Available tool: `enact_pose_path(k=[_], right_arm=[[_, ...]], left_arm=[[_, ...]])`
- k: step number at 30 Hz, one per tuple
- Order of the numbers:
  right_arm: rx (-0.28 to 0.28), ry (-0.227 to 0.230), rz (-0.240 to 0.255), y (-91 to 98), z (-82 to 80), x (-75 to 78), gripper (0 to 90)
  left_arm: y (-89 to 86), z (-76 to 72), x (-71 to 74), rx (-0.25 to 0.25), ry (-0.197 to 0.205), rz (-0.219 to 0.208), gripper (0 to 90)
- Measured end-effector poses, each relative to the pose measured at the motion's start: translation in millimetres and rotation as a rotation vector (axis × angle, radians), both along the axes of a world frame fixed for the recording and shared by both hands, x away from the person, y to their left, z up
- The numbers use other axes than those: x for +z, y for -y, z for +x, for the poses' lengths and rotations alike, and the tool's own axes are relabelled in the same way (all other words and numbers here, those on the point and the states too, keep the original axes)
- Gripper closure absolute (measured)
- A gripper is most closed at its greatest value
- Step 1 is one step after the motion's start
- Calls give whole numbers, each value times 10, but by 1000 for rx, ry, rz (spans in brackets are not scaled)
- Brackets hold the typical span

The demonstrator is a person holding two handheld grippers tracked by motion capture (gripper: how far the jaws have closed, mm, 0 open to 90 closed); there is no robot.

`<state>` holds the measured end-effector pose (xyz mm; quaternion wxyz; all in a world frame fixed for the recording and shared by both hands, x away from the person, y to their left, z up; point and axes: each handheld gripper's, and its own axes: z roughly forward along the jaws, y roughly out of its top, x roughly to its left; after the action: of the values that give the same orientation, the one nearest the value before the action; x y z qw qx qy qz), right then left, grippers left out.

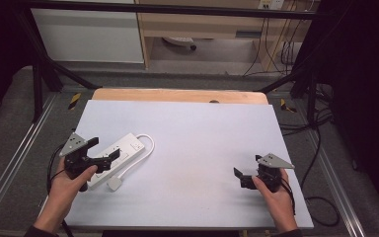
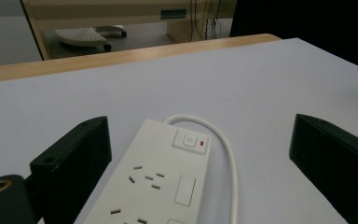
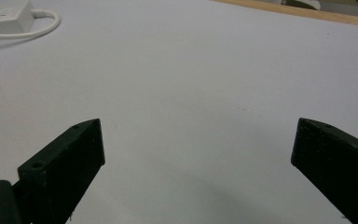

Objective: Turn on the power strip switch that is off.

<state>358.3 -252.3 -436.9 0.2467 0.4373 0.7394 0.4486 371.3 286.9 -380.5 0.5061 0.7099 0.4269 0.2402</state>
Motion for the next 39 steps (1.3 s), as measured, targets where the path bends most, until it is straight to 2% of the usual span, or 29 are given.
enact_pose_path(k=[18, 30, 33, 39], right_arm=[[-1, -1, 0, 0, -3, 2, 31], [3, -5, -5, -2, -7, 3, 32], [6, -4, -6, -3, -1, 2, 32], [6, -5, -7, -8, -2, 1, 33]], left_arm=[[92, 124, -64, -9, -17, 41, 69], [131, 152, -132, -26, -61, 62, 247], [126, 168, -154, -17, -76, 72, 290], [121, 183, -172, 0, -80, 86, 397]])
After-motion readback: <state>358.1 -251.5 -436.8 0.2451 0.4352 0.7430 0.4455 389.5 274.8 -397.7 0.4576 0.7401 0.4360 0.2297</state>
